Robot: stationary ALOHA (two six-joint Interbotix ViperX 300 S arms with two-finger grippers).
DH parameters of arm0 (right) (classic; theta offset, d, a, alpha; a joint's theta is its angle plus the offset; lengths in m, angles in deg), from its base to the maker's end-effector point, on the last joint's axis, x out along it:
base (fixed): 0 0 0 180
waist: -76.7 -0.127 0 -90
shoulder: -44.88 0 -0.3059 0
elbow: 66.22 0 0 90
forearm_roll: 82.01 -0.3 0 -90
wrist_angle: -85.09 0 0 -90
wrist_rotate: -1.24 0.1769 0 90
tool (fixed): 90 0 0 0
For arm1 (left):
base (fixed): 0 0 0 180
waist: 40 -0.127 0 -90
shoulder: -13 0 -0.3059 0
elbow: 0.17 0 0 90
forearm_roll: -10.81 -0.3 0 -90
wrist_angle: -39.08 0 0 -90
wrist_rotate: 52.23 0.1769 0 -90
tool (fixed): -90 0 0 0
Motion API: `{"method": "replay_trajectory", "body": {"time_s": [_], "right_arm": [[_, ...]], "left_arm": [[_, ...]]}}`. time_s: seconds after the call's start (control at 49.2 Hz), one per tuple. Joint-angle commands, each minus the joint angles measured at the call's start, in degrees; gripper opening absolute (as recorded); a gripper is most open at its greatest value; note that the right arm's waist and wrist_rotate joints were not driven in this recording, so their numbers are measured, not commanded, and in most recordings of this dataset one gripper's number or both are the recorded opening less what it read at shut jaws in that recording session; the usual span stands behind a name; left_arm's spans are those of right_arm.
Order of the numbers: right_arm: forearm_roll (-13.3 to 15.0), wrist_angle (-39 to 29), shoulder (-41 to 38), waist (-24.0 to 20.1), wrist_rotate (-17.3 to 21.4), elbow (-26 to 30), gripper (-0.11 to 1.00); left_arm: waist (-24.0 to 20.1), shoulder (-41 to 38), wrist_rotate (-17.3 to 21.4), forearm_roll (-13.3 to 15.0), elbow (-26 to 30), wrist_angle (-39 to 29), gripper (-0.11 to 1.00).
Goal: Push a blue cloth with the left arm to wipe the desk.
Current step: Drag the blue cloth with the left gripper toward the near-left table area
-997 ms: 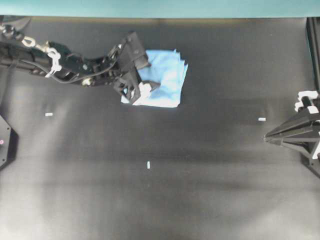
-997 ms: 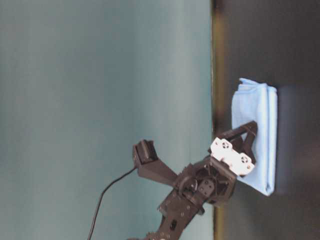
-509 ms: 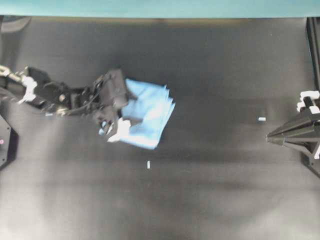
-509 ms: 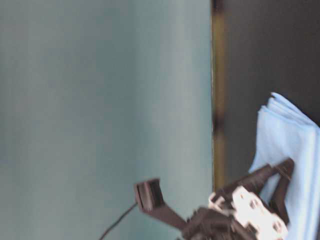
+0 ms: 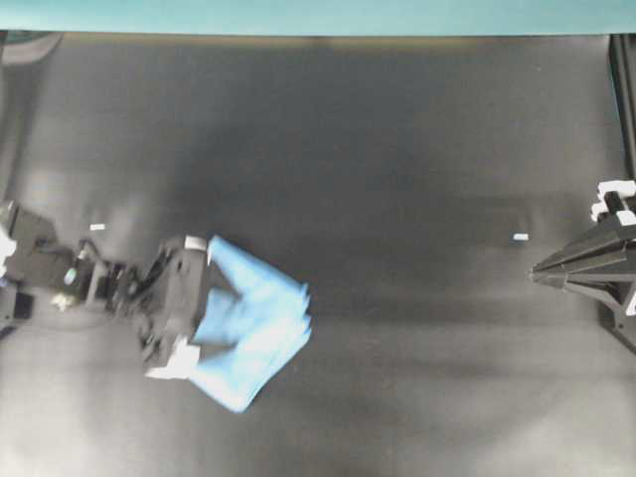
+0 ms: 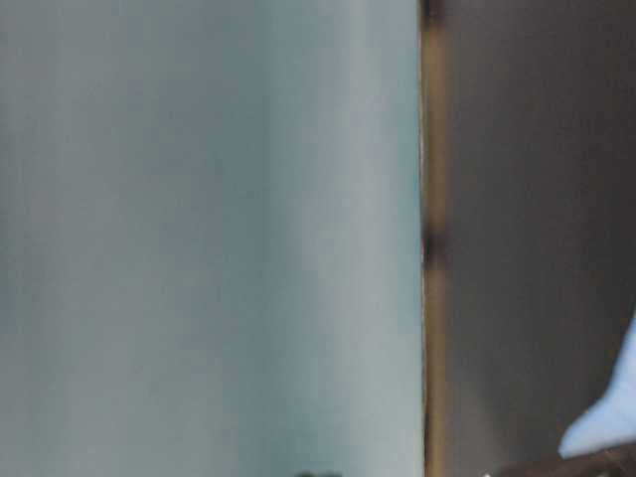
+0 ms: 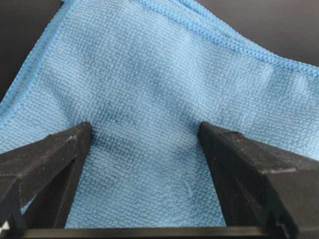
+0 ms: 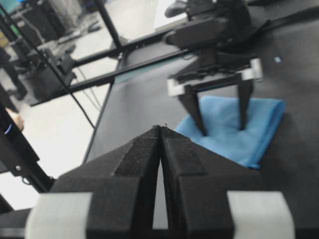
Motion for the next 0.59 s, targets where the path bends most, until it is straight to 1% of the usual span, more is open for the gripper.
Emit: {"method": "replay_trajectory", "body": {"time_s": [0.0, 0.163, 0.264, 0.427, 0.57], "right_arm": [[0.0, 0.53, -0.26, 0.0, 0.0, 0.35, 0.0], [-0.09, 0.53, -0.26, 0.0, 0.0, 0.35, 0.0], [-0.09, 0.53, -0.26, 0.0, 0.0, 0.53, 0.0], [-0.09, 0.62, -0.26, 0.0, 0.0, 0.53, 0.0], [0.0, 0.62, -0.26, 0.0, 0.09, 0.35, 0.0]], "left_arm": [[4.31, 1.23, -0.09, -0.18, -0.26, -0.44, 0.86], [11.07, 1.41, -0.26, -0.18, -0.35, -1.58, 0.86], [15.03, 1.41, -2.02, -0.18, -0.26, -3.25, 0.86], [18.54, 1.49, -7.12, -0.18, -0.09, -4.22, 0.86], [20.04, 1.49, -9.14, -0.18, -0.18, -4.22, 0.86]]}}
